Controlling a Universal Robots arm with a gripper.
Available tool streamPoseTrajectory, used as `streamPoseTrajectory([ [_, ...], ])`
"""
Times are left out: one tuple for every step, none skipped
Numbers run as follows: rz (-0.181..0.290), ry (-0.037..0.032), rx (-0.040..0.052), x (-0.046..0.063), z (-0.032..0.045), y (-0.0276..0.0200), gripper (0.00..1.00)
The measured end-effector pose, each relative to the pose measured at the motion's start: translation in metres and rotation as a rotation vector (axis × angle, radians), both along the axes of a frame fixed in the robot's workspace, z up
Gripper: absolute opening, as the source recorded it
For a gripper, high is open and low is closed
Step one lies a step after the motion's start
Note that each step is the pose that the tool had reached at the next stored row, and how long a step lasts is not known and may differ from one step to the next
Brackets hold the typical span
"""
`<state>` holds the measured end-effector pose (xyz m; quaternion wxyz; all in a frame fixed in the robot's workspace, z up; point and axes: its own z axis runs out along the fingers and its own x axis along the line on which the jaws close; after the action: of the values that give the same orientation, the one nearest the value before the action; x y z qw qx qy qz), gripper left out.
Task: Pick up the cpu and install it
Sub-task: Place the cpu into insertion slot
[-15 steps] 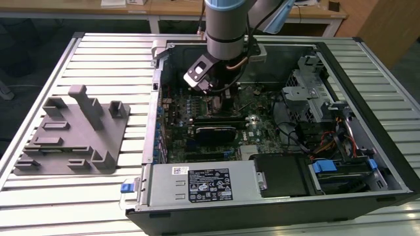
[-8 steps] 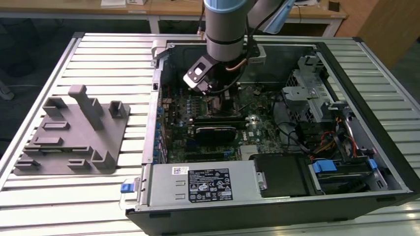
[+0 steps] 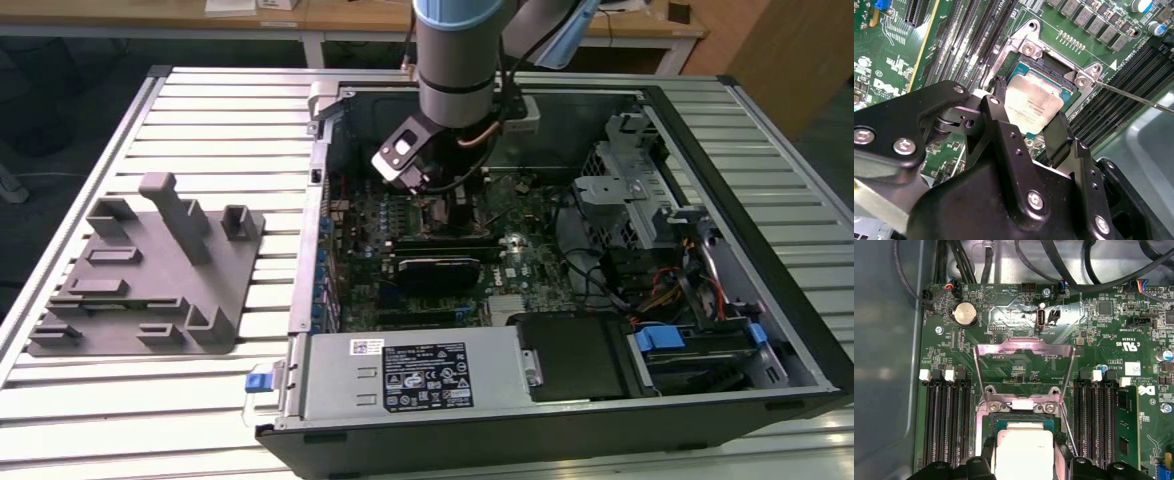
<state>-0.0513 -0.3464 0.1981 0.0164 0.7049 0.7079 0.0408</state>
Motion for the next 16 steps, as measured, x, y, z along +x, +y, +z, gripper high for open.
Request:
streamPoseTrajectory([
  [-0.001, 0.0000, 0.0000, -0.0002, -0.0004, 0.0001, 0.54],
  [-0.001, 0.0001, -0.0001, -0.0003, -0.0009, 0.0001, 0.54],
  [-0.001, 0.0000, 0.0000, -0.0004, -0.0014, 0.0002, 0.54],
  [-0.002, 0.0000, 0.0001, -0.0005, -0.0019, 0.0002, 0.54],
  [-0.002, 0.0001, 0.0001, -0.0007, -0.0022, 0.0004, 0.54],
  [-0.003, 0.0002, 0.0000, -0.0008, -0.0025, 0.0006, 0.54],
  [-0.003, 0.0002, 0.0000, -0.0007, -0.0028, 0.0008, 0.54],
  [-0.003, 0.0001, 0.0001, -0.0007, -0.0030, 0.0010, 0.54],
  [-0.003, 0.0001, 0.0002, -0.0008, -0.0033, 0.0012, 0.54],
  [-0.004, 0.0000, 0.0003, -0.0008, -0.0035, 0.0016, 0.54],
  [-0.004, 0.0000, 0.0003, -0.0008, -0.0036, 0.0019, 0.54],
  [-0.004, 0.0000, 0.0003, -0.0007, -0.0038, 0.0022, 0.54],
  [-0.004, 0.0000, 0.0003, -0.0007, -0.0039, 0.0024, 0.54],
  [-0.004, 0.0000, 0.0003, -0.0008, -0.0041, 0.0026, 0.54],
  [-0.004, 0.0001, 0.0002, -0.0008, -0.0042, 0.0028, 0.54],
  [-0.004, 0.0001, 0.0001, -0.0008, -0.0043, 0.0029, 0.54],
])
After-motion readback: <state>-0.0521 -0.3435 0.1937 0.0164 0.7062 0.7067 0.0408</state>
